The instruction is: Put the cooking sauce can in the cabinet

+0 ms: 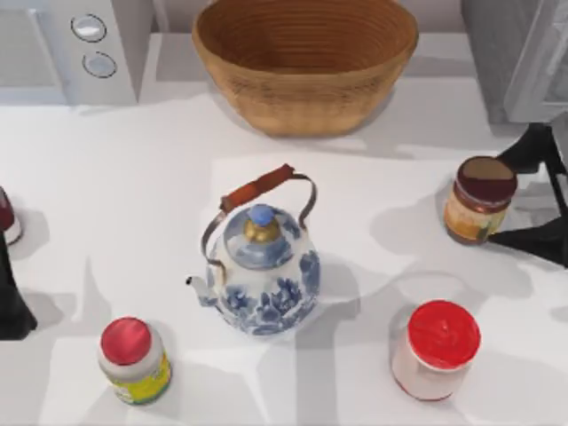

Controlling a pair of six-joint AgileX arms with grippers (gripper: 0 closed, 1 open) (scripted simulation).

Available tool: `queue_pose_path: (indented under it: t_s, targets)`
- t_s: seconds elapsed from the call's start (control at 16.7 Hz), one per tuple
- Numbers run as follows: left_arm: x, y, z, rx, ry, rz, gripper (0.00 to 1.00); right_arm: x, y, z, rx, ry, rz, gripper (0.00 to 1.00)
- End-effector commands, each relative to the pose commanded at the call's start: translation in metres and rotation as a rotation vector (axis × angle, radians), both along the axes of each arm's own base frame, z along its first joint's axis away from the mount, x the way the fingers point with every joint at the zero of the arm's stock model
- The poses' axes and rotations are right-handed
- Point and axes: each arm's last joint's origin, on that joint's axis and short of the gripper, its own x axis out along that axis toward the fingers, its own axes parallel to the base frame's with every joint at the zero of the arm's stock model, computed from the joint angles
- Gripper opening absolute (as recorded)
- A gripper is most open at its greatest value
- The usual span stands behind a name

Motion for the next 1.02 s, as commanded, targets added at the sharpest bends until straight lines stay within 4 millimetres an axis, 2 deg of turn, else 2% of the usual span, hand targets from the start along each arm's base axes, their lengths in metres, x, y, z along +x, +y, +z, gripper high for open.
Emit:
queue_pose_path:
  t_s: [0.36,0.66,1.02]
  targets:
    - [0.0,0.0,0.0,0.0,0.0,0.0,1.0,-0.001,0.029,-0.009,0.001,0.001,0.0,1.0]
    - [0.0,0.0,0.0,0.0,0.0,0.0,1.0,-0.001,0.03,-0.009,0.001,0.002,0.001,1.0]
    - [0.0,0.0,0.0,0.0,0.0,0.0,1.0,-0.001,0.03,-0.009,0.001,0.002,0.001,0.55]
